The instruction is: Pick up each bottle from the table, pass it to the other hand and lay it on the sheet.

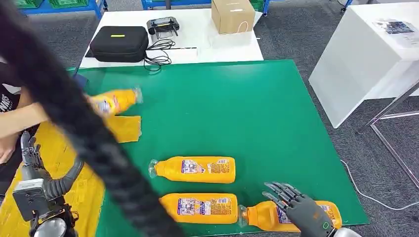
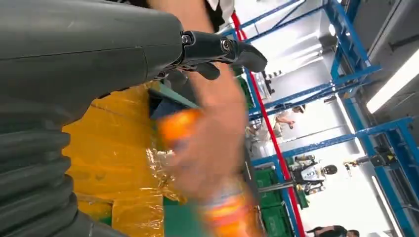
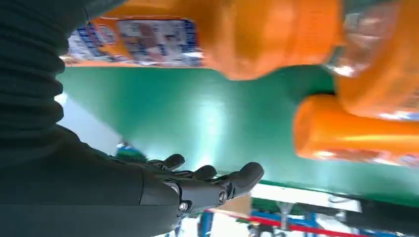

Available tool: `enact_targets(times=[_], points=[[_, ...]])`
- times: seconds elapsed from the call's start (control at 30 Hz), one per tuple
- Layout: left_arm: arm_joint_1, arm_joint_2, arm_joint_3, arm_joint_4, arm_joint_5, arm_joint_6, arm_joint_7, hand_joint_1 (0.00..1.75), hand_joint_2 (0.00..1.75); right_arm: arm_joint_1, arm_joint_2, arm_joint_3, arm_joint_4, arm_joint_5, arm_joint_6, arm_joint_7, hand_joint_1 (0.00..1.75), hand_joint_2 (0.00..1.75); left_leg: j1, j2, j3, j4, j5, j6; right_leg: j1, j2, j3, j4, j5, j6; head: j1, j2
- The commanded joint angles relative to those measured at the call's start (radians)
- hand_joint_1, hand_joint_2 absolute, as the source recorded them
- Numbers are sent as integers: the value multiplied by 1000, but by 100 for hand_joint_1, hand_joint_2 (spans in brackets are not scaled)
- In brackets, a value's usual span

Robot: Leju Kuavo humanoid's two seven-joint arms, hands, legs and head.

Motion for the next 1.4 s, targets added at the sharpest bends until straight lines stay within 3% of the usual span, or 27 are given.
enact_targets(times=[0.03, 0.5, 0.67, 0.93, 1.4], points=[[10, -39, 6, -1, -12, 1, 4, 0, 175, -3, 23, -8, 90, 96, 4, 112, 0, 175, 1, 0, 4, -1, -2, 0, 1, -1, 5, -2, -1, -1, 0, 0], [13, -40, -1, -8, -16, -4, 8, 0, 175, -26, 53, -23, 157, 128, 24, 143, 0, 175, 1, 0, 2, -1, 0, 0, 1, 0, 3, -2, 0, 0, 0, 0], [24, -39, -5, -12, -21, -8, 19, 0, 175, -60, 108, -65, 233, 186, 62, 188, 0, 175, 1, 0, 3, -1, -1, 0, 2, -1, 5, -3, 0, -1, 0, 0], [24, -40, -6, -8, -20, -13, 24, 0, 175, -101, 168, -103, 308, 218, 73, 172, 0, 175, 2, 0, 5, -2, -1, 0, 2, -1, 6, -4, 0, -1, 0, 0], [52, -53, 10, -35, -16, -22, 38, 0, 175, -186, 333, -241, 404, 420, 98, 173, 0, 175, 3, 3, 6, -2, -1, 0, 3, 1, 7, -4, 0, -1, 0, 0]])
